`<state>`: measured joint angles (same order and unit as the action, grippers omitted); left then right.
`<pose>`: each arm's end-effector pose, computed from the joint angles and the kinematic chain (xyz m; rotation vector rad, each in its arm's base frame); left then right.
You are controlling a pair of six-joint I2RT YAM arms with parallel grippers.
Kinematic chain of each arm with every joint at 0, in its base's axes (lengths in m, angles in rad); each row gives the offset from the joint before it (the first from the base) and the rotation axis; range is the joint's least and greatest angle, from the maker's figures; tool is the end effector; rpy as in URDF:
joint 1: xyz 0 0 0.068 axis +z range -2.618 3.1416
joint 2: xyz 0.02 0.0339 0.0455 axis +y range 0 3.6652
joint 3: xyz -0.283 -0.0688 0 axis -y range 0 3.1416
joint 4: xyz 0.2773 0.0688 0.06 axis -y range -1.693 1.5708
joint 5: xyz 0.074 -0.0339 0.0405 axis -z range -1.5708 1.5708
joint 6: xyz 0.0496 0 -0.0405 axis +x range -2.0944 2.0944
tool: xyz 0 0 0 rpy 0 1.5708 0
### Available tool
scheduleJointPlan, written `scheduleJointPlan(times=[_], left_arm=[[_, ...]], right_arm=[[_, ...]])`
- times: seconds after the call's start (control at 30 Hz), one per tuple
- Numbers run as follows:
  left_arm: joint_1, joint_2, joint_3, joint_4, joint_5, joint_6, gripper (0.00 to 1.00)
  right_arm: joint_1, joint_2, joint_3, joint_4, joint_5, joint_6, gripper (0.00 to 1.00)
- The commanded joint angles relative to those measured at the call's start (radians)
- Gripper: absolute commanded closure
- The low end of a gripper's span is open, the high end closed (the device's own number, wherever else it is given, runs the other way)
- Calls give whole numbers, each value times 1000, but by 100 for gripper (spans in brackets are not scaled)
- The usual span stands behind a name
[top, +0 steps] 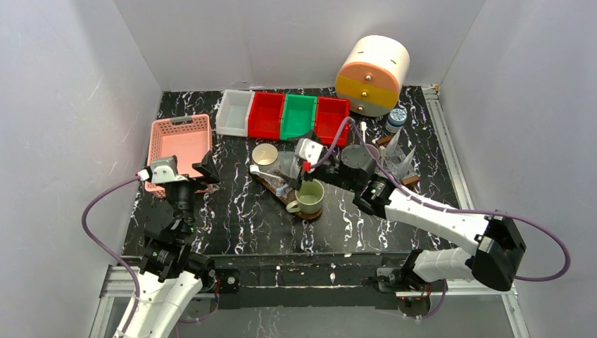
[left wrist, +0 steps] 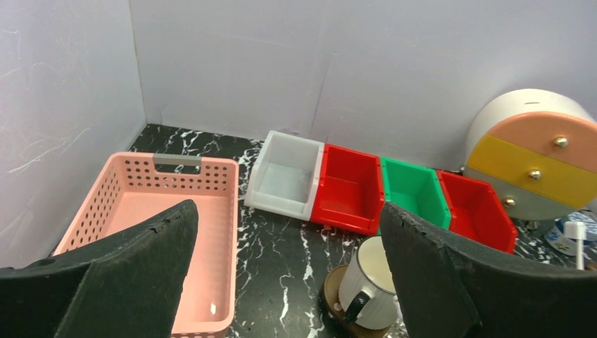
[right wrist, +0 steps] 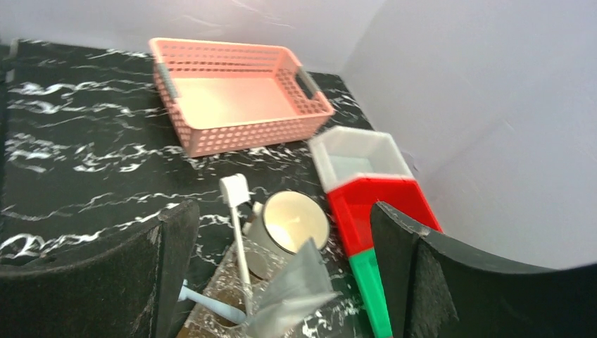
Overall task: Prepare toiletry sets of a toothbrush and toothpaste on the tray
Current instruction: Place the toothbrush in the toothpaste holder, then reset both arms
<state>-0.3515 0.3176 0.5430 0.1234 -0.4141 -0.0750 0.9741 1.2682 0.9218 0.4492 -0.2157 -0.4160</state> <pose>0.1198 -0.0227 0.3631 -0.1912 1.2387 -0.1163 0.1815 0.2861 0.3585 -1.0911 1.0294 0.6097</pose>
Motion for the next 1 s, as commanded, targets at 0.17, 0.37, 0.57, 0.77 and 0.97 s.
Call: scheduleJointPlan(times=[0.17, 0.37, 0.57, 0.77, 0.97], left_arm=[[-38, -33, 134, -162, 24, -30, 2], [-61, -55, 233, -286, -9, -2, 2], [-78, -78, 278, -346, -92, 16, 2], [-78, -125, 272, -368, -207, -19, 2], [-78, -237, 207, -370, -321, -71, 2]], right_arm=[[-26, -135, 27, -111, 638, 141, 1], [-48, -290, -61, -143, 937, 193, 1], [-62, -490, -151, -222, 1144, 237, 1], [-62, -735, -230, -286, 1211, 261, 1], [-61, -903, -230, -407, 1183, 312, 1]])
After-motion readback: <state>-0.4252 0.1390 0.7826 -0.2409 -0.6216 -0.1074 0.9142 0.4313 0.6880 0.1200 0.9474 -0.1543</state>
